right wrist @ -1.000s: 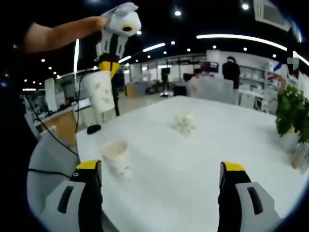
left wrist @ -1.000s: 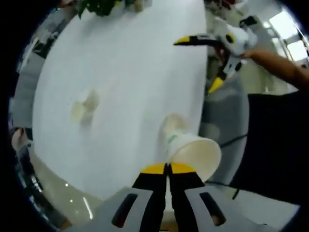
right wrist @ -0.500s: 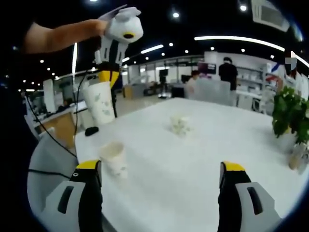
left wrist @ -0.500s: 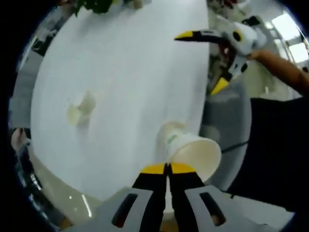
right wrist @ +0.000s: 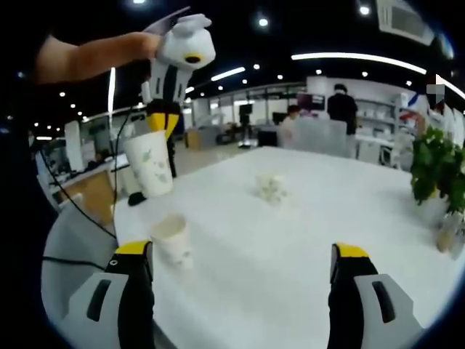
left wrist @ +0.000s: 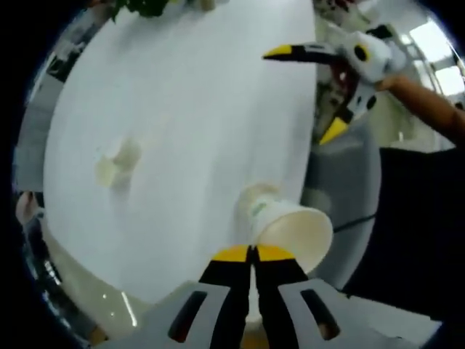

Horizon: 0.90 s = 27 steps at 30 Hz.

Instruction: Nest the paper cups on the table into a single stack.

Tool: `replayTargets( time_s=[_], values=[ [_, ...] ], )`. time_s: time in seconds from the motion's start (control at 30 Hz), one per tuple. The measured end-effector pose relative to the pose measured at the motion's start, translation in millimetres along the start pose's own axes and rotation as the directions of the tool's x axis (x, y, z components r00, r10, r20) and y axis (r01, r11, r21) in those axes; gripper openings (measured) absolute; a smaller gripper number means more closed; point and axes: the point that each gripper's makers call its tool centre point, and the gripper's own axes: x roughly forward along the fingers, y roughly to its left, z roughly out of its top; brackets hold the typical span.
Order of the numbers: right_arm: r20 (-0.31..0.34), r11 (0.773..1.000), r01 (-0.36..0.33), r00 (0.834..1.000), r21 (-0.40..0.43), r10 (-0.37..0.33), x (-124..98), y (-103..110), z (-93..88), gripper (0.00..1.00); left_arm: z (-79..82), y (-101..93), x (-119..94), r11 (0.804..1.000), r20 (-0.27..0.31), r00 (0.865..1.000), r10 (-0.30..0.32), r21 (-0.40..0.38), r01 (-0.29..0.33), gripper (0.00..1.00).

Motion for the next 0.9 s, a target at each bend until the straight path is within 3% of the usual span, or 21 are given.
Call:
replayTargets(
  time_s=[0.9],
  values=[
    [0.002,1.0,0.007,1.0,0.021,-0.007,-2.8,-2.1,-4.4,1.0,4.8,0.5,68.5,1.0,-0.025,1.0,-0.012,-0.026,0.011,0.0]
  ],
)
